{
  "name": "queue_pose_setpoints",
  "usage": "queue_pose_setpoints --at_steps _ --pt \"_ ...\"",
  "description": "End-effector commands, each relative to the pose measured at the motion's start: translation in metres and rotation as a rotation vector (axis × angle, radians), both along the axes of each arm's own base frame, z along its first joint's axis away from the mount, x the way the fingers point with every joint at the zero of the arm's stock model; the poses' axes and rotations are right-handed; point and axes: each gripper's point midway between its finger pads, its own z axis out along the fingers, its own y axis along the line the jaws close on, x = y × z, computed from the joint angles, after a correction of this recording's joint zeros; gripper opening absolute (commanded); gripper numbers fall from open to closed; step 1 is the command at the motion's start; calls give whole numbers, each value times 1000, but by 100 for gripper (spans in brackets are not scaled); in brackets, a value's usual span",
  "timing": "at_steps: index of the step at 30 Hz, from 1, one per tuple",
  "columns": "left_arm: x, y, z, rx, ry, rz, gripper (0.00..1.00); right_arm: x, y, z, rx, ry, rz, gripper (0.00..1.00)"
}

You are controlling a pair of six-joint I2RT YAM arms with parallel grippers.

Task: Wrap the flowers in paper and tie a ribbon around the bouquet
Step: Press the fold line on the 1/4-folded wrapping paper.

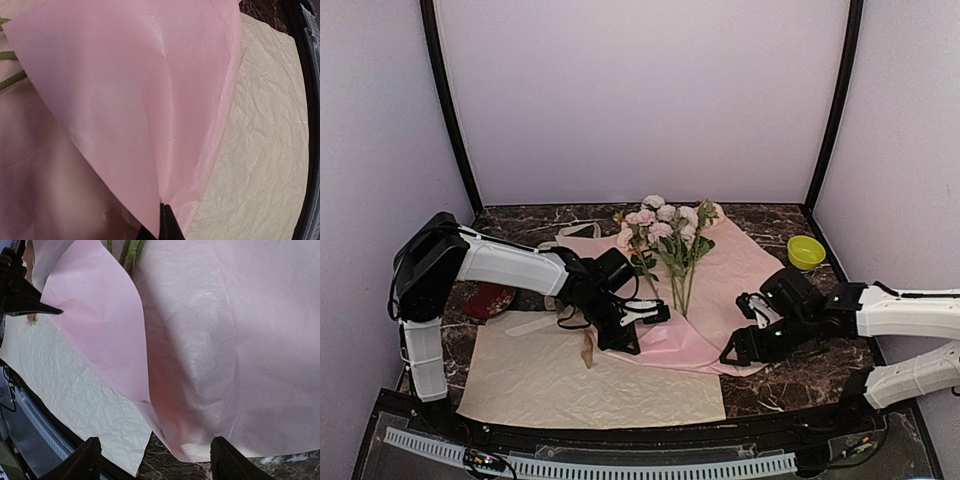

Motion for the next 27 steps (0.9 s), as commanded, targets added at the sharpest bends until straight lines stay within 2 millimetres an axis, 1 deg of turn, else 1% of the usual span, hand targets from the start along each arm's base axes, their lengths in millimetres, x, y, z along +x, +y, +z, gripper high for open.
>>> queue_pose_setpoints --at_steps 1,3,8,9,10,13,15,16,19,24,27 --pt "0 -1 8 -25 -8 -11 0 2 23 5 154 -26 78 76" --pt "0 1 6 -15 -11 -11 0 -1 28 0 184 -8 102 75" --pt "1 5 5 -4 -22 -14 0 -17 33 -21 234 80 118 60" --pt "1 5 6 -5 -23 -14 0 -18 32 -24 230 88 117 55" --pt "1 5 6 -5 -26 -15 0 -19 30 -29 212 100 112 47" --pt "2 6 5 -1 -33 -16 0 -23 22 -39 148 140 105 18" --pt "2 9 4 8 -34 -16 0 -30 20 -39 143 183 103 4" --pt "3 10 4 11 -36 -16 0 -32 16 -39 128 200 92 0" --pt "4 12 5 13 -44 -22 0 -38 5 -40 76 244 58 0" --pt "5 15 6 19 -54 -30 0 -47 2 -33 90 306 55 0" --pt "4 13 9 1 -48 -31 0 -46 -4 -34 54 307 45 0"
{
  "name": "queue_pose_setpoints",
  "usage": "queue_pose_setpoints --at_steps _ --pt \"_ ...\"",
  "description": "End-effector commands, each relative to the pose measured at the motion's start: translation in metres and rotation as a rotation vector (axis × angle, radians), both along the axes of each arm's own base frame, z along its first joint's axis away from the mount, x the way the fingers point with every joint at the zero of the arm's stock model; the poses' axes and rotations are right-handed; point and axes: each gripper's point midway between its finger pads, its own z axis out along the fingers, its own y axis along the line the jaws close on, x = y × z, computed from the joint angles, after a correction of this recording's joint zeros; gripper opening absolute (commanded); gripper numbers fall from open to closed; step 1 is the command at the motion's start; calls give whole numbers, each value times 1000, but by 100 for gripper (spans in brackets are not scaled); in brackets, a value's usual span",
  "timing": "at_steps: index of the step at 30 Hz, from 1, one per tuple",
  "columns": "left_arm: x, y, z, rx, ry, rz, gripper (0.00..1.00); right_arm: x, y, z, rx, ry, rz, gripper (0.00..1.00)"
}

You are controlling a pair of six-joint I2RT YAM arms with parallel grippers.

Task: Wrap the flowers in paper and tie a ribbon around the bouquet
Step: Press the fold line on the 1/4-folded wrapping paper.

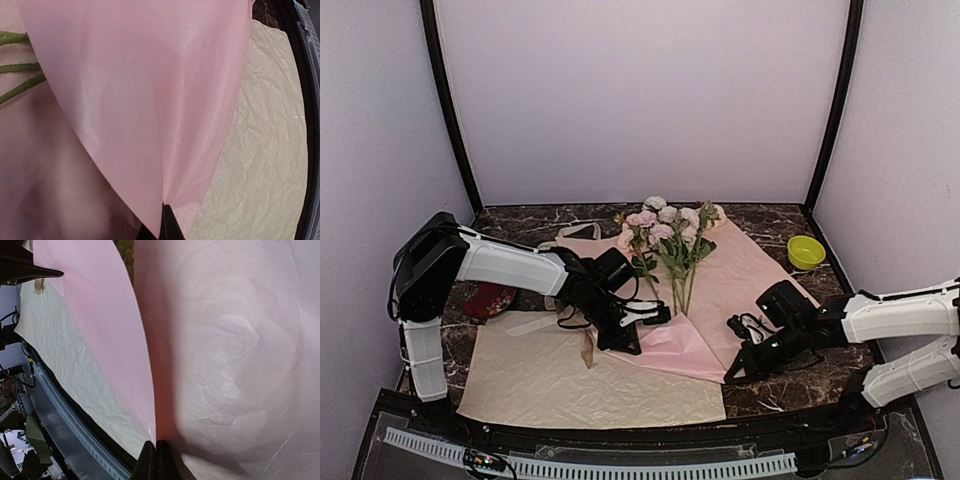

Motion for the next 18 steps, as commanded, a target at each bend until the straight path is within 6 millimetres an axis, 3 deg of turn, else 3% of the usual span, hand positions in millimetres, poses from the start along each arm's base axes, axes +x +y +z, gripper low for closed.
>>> queue_pose_setpoints --at_steps 1,11,15,18 --pt "2 12 9 4 -13 13 0 -12 -18 -6 -81 85 -15 0" --pt "-1 8 0 -2 34 35 0 11 -37 -17 -253 20 -56 2" --pt "-3 7 -5 10 58 36 0 20 -36 -1 -264 -22 -49 14" --pt "-2 7 -5 12 60 39 0 42 -39 22 -309 -126 -77 19"
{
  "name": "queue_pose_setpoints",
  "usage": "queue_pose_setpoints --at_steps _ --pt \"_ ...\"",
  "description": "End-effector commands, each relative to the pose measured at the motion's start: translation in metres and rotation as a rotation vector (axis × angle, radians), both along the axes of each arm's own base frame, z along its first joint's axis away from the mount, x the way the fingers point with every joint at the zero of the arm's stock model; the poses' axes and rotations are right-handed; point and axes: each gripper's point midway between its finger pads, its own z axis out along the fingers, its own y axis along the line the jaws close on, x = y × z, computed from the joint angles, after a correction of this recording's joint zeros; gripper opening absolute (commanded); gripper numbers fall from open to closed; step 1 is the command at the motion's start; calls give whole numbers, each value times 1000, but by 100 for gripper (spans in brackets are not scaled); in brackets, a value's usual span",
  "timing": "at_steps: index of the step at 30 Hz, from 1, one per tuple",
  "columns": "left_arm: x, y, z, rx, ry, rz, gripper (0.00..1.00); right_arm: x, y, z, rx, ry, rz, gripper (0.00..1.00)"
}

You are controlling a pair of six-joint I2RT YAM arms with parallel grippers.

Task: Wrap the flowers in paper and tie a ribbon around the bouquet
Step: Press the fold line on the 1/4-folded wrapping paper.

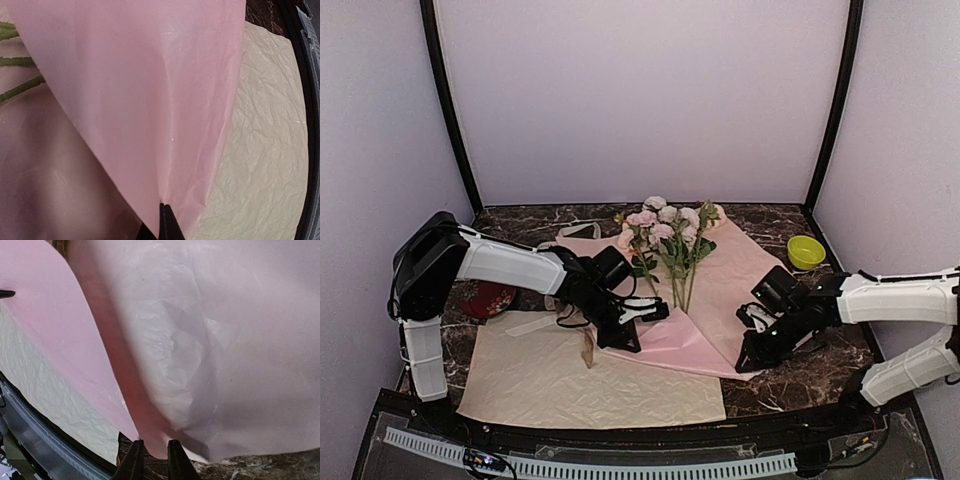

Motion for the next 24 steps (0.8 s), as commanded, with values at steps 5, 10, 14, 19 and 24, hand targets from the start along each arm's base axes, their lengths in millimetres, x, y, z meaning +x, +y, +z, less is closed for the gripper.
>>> queue_pose_setpoints --at_steps 5,10,14,19,24 --pt "-2 9 -6 39 38 32 0 41 35 71 94 -271 43 20" --pt "-2 8 -7 35 40 30 0 20 104 83 375 -270 195 16" --pt "-2 8 -7 38 41 30 0 24 97 32 234 -219 169 11" --pt "2 10 -8 57 27 48 2 13 71 -15 88 -125 146 7" --pt "21 10 -1 57 -42 125 30 11 47 -36 -32 -117 104 5"
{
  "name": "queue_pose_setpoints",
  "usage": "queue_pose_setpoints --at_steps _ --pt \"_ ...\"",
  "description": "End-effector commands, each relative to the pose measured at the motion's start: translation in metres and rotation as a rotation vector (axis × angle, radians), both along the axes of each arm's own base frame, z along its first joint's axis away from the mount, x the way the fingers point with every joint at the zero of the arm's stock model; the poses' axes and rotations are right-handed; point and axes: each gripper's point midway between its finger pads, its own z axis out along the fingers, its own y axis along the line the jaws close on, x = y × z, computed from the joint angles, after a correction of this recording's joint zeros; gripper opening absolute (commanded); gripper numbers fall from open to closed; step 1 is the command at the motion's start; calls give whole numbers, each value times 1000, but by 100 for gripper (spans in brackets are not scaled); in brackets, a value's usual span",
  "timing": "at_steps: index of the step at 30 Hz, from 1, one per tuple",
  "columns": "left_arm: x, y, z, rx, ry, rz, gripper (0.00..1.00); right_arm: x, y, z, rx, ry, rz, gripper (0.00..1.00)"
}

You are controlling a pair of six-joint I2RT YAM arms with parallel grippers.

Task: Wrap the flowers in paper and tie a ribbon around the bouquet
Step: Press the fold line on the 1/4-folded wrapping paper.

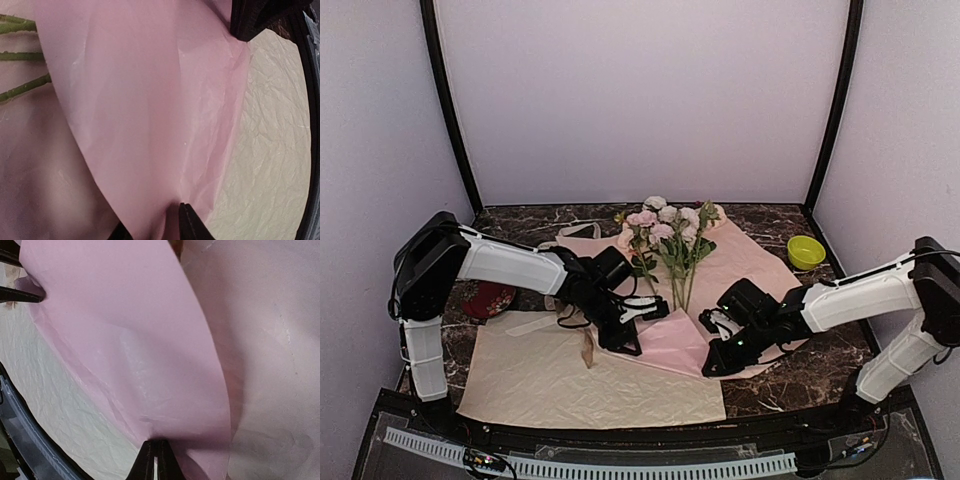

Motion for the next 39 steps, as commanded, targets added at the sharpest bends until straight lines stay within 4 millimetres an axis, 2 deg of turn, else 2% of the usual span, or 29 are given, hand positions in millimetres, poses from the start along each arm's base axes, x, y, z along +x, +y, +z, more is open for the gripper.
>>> queue_pose_setpoints --at_steps 1,3,5,6,8,10,12,14,18,20,24,30,34,39 --pt "21 6 8 19 -73 104 31 -3 -22 -21 -107 6 -42 4" --pt "34 7 22 -8 -147 160 32 -5 -22 -23 -110 16 -43 4" --pt "44 9 48 -62 -227 228 34 -4 -20 -22 -103 15 -45 3" --pt "45 9 57 -82 -258 247 35 -4 -18 -20 -94 14 -45 3" --pt "34 4 70 -93 -321 221 33 -4 -15 -18 -75 14 -48 3" --pt "10 -9 66 -53 -392 137 19 -4 -13 -18 -68 20 -51 3" --pt "-13 -19 53 -12 -372 64 8 -4 -13 -19 -70 25 -60 3" --pt "-23 -29 43 -9 -308 49 6 -4 -14 -19 -68 26 -70 2" --pt "-26 -51 41 -49 -254 24 4 -2 -11 -17 -46 18 -85 2" --pt "-28 -53 34 -39 -240 -2 4 1 -10 -16 -42 4 -90 2" --pt "-31 -44 25 13 -196 -24 6 6 -10 -18 -53 -19 -102 2" --pt "-23 -3 -1 148 -75 63 4 2 -19 -23 -64 -26 -108 1" --pt "-32 17 -12 188 -54 95 4 -1 -30 -28 -91 -37 -109 1" --pt "-45 47 -41 253 -6 142 1 -3 -38 -36 -114 -54 -103 0"
